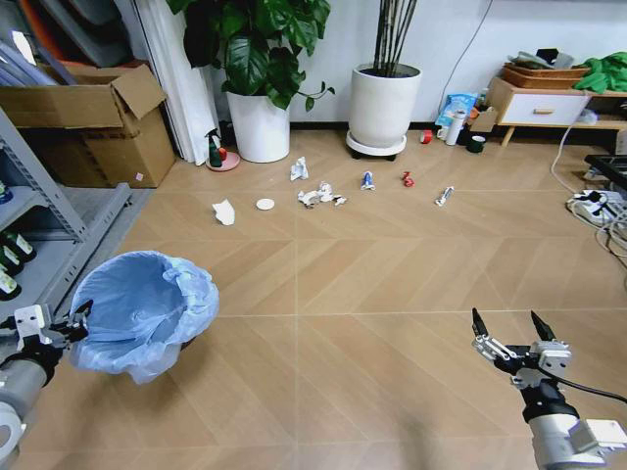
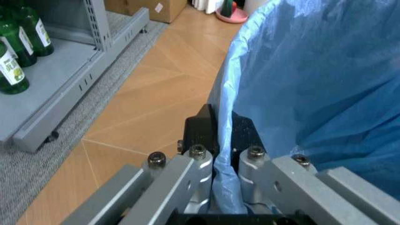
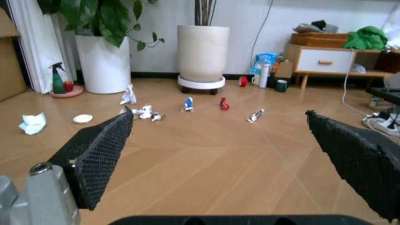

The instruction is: Pick up the trash bin and place the garbage on the floor into it.

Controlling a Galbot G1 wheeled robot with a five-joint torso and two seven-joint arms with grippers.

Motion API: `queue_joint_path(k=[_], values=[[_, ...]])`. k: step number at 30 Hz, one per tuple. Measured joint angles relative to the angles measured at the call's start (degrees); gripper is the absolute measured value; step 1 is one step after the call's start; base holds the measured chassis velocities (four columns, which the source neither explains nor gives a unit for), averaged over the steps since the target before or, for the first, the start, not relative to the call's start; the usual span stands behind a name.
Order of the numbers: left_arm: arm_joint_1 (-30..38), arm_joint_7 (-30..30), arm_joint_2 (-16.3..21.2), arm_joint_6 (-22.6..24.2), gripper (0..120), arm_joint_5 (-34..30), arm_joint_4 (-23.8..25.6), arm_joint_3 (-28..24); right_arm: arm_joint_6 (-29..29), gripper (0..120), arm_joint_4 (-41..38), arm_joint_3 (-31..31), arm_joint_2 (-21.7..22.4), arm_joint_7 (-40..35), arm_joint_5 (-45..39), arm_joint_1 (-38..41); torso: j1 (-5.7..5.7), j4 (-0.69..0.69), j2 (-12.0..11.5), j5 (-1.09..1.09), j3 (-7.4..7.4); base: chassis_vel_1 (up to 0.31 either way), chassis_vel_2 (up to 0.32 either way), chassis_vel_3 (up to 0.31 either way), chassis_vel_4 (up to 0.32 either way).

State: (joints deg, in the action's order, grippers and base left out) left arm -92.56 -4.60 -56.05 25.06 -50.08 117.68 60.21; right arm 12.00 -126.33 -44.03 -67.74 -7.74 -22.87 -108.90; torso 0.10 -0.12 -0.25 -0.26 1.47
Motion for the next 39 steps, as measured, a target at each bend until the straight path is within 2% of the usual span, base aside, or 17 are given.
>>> queue_joint_path(k=[17, 39], values=[[0.56, 0.04, 0.18, -0.02, 0, 0.1, -0.41, -0.83, 0.2, 100, 0.14, 0.03, -0.19, 0.06, 0.05, 0.07, 0.0, 0.0, 0.0, 0.0, 0.0, -0.14, 0.175, 0.133, -0.172], [0.75, 0.05, 0.17, -0.05, 0, 0.18, -0.77, -0.88, 0.71, 100, 0.23, -0.2, -0.54, 0.16, 0.87, 0.12, 0.0, 0.0, 0.0, -0.01, 0.0, -0.099, 0.243, 0.101, -0.251]])
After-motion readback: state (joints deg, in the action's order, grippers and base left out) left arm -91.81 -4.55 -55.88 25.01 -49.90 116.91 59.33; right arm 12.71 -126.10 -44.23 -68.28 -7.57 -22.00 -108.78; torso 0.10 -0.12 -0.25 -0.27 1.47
